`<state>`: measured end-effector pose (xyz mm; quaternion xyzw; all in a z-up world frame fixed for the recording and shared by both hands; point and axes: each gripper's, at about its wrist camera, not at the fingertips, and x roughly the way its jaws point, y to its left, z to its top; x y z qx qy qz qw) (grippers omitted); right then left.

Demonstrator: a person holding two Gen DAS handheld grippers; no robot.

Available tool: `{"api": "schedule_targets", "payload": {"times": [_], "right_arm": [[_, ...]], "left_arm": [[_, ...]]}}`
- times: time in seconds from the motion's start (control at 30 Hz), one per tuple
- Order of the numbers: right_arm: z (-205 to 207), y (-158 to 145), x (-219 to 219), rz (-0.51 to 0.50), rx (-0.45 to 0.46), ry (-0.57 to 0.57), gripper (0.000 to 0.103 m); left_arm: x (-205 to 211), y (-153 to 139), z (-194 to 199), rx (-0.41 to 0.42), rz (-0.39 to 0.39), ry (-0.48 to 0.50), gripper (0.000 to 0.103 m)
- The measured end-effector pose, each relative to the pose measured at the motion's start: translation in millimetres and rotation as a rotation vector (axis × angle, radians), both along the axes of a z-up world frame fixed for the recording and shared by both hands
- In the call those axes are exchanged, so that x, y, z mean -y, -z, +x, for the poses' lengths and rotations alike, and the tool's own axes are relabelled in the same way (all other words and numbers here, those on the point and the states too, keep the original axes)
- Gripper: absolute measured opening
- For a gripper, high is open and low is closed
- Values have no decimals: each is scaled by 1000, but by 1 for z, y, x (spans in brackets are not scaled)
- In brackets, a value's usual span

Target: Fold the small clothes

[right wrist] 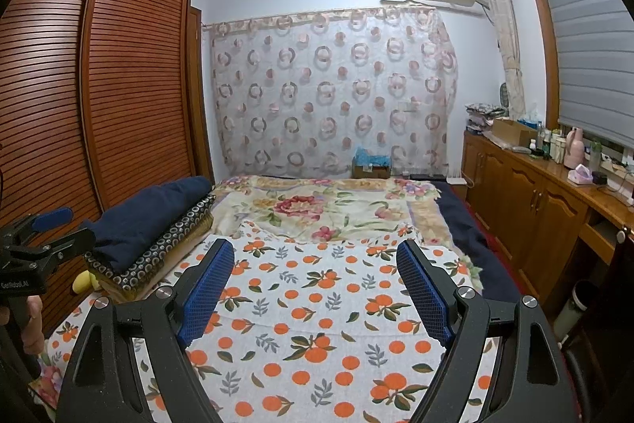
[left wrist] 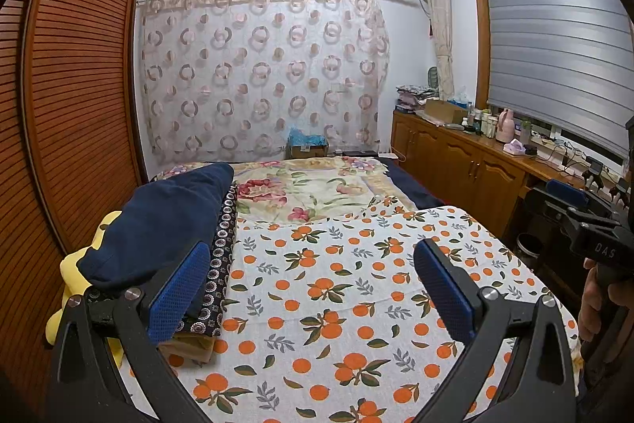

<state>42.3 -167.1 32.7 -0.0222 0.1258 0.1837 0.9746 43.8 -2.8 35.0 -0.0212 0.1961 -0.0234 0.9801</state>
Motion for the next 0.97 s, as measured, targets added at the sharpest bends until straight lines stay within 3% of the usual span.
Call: {"api": "schedule_targets", "payload": {"times": [0.97], "right_arm": [[0,-2,4,0,2,-6,85]], "left_arm": [[-1,2,1,3,3,0,103]]}}
